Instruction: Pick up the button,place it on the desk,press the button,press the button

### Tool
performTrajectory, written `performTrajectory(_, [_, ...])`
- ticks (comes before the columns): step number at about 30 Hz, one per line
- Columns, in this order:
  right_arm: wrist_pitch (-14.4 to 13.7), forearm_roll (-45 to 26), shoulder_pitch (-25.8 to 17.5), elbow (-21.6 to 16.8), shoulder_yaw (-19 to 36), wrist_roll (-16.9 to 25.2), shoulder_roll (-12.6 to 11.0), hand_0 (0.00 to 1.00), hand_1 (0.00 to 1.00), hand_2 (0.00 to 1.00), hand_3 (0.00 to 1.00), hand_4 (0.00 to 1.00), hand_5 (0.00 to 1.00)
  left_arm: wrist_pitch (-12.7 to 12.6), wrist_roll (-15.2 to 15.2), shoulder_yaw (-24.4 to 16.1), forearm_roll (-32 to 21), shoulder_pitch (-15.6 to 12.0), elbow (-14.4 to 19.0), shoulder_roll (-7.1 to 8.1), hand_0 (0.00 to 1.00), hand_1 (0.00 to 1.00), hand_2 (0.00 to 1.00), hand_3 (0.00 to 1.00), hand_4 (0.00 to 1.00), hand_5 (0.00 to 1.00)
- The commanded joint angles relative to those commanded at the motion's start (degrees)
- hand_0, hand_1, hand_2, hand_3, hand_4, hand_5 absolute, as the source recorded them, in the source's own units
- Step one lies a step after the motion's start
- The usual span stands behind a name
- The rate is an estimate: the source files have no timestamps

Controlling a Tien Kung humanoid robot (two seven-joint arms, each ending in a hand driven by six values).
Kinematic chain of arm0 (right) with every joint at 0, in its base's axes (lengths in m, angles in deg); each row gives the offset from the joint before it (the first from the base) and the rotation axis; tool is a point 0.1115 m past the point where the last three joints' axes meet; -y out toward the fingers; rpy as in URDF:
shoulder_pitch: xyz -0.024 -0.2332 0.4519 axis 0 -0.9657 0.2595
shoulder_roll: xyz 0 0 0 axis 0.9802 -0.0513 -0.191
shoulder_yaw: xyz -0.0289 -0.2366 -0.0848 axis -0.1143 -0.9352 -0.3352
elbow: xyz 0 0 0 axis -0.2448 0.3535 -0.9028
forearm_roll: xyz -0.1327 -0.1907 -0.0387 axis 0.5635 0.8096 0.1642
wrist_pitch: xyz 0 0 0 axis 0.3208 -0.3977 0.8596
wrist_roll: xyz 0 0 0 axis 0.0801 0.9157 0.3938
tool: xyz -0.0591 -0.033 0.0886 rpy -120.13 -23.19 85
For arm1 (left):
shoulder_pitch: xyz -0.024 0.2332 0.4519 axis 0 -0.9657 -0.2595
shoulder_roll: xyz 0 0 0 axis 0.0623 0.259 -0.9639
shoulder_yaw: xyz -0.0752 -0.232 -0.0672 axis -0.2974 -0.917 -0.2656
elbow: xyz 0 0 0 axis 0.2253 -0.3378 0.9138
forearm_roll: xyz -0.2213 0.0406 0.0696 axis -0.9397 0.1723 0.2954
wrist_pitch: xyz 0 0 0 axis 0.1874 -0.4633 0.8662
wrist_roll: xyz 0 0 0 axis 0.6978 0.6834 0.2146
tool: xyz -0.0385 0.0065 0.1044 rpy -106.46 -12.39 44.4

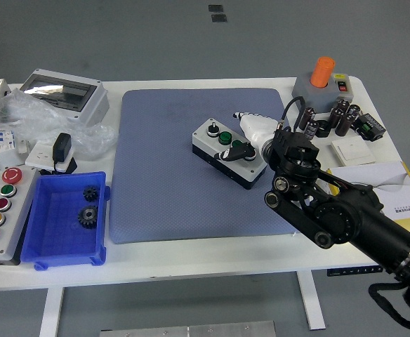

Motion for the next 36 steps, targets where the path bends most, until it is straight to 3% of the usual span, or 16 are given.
performTrajectory(1, [-0.04, -0.41, -0.01, 0.23, -0.24, 0.00, 0.07, 0.706, 0.852, 0.960, 0.998, 0.995, 0.494, 0.09, -0.06, -0.03, 0.02, 0.06, 0.00, -0.02, 0.600, 0.583, 0.559, 0.645, 0.710, 0.342])
performTrajectory(6, [-0.12, -1.93, 0.17, 0.70, -1.10, 0.00, 0.12, 0.706, 0.852, 0.960, 0.998, 0.995, 0.494, 0.37, -0.28, -0.05, 0.01, 0.21, 0.00, -0.03, 0.600, 0.583, 0.559, 0.645, 0.710, 0.342])
performTrajectory(7, [-0.16, -2.16, 0.23, 0.71, -1.21, 0.00, 0.10, 0.509, 0.780, 0.884, 0.998, 0.990, 0.476, 0.39, -0.32, -0.03, -0.04, 0.21, 0.00, -0.02, 0.599, 0.583, 0.560, 0.647, 0.708, 0.336])
performTrajectory(12, [-0.55, -3.22, 0.57, 1.06, -1.86, 0.00, 0.12, 0.509, 0.780, 0.884, 0.998, 0.990, 0.476, 0.55, -0.52, -0.04, -0.12, 0.30, 0.00, 0.03, 0.599, 0.583, 0.560, 0.647, 0.708, 0.336])
performTrajectory(13, [-0.76, -3.42, 0.61, 1.25, -2.03, 0.00, 0.13, 0.311, 0.705, 0.852, 0.998, 0.992, 0.476, 0.58, -0.57, -0.04, -0.14, 0.33, 0.00, 0.02, 0.599, 0.583, 0.561, 0.647, 0.708, 0.337])
performTrajectory(24, [-4.61, -3.84, 0.80, 2.27, -4.46, 0.00, -0.11, 0.251, 0.652, 0.802, 0.998, 0.980, 0.445, 0.76, -1.00, -0.19, -0.14, 0.44, 0.00, -0.13, 0.600, 0.583, 0.560, 0.644, 0.707, 0.338])
performTrajectory(25, [-4.77, -3.70, 0.88, 2.22, -4.62, 0.00, -0.16, 0.171, 0.526, 0.706, 0.998, 0.900, 0.303, 0.77, -1.05, -0.20, -0.15, 0.46, 0.00, -0.12, 0.600, 0.582, 0.560, 0.644, 0.707, 0.339])
performTrajectory(29, [-4.88, -3.21, 1.18, 2.02, -5.65, 0.00, -0.39, 0.171, 0.526, 0.706, 0.998, 0.900, 0.303, 0.77, -1.23, -0.24, -0.14, 0.52, 0.00, -0.07, 0.600, 0.582, 0.560, 0.644, 0.707, 0.339])
performTrajectory(30, [-4.80, -3.10, 1.26, 1.95, -6.06, 0.00, -0.45, 0.120, 0.416, 0.516, 0.754, 0.649, 0.149, 0.77, -1.26, -0.24, -0.15, 0.50, 0.00, -0.06, 0.600, 0.582, 0.560, 0.643, 0.707, 0.338])
performTrajectory(36, [-4.25, -2.91, 1.53, 1.80, -7.87, 0.00, -0.76, 0.120, 0.416, 0.516, 0.754, 0.649, 0.149, 0.91, -1.48, -0.29, -0.13, 0.46, 0.00, -0.13, 0.600, 0.582, 0.560, 0.643, 0.707, 0.338])
